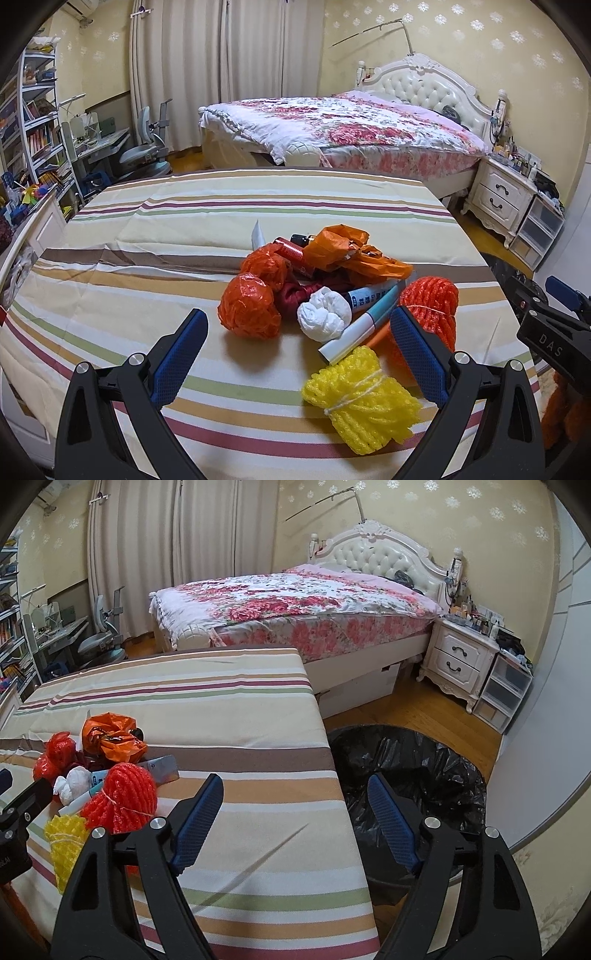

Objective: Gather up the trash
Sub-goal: 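Grasp the yellow foam net with the left tool while the right tool approaches the red net, then grasp the red foam net with the right tool and lift it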

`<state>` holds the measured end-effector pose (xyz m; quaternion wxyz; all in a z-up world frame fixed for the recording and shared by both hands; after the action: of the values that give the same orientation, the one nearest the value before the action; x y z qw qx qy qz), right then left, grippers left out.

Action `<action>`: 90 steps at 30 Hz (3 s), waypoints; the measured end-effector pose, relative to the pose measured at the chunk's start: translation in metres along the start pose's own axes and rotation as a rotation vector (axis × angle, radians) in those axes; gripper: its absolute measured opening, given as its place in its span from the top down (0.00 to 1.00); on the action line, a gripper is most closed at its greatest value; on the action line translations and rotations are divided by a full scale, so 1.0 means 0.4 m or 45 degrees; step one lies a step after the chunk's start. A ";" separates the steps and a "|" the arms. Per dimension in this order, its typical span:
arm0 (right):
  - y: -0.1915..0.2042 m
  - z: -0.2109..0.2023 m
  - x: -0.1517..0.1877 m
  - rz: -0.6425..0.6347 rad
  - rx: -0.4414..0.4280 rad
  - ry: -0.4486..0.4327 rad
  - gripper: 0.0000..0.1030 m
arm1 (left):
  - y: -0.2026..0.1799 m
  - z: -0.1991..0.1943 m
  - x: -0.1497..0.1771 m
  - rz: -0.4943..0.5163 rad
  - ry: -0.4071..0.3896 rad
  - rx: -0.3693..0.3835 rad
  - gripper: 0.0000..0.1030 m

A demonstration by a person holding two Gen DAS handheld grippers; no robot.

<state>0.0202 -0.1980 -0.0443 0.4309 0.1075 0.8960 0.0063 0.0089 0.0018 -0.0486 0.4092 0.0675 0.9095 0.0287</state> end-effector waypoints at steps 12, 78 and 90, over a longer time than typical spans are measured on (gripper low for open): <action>-0.010 -0.027 0.001 0.003 -0.009 0.008 0.24 | -0.051 -0.019 0.033 0.093 0.056 0.018 0.08; 0.026 -0.014 0.038 0.006 -0.084 0.053 0.24 | -0.066 -0.072 0.048 0.170 -0.052 0.186 0.59; 0.161 -0.028 0.030 -0.087 -0.216 0.057 0.24 | 0.094 -0.048 0.033 0.034 -0.083 -0.003 0.59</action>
<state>0.0162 -0.1318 -0.0400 0.4184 0.0398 0.9047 0.0699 -0.0102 0.0409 -0.0415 0.4382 0.0800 0.8947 0.0328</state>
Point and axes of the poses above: each gripper's, at about its wrist camera, not at the fingertips, and z roughly the way its jaws point, y to its left, x to its underside, the point moved 5 cm from there along z, roughly the way its jaws point, and after that the axes turned 10 degrees about z, right-handed, at the moved point
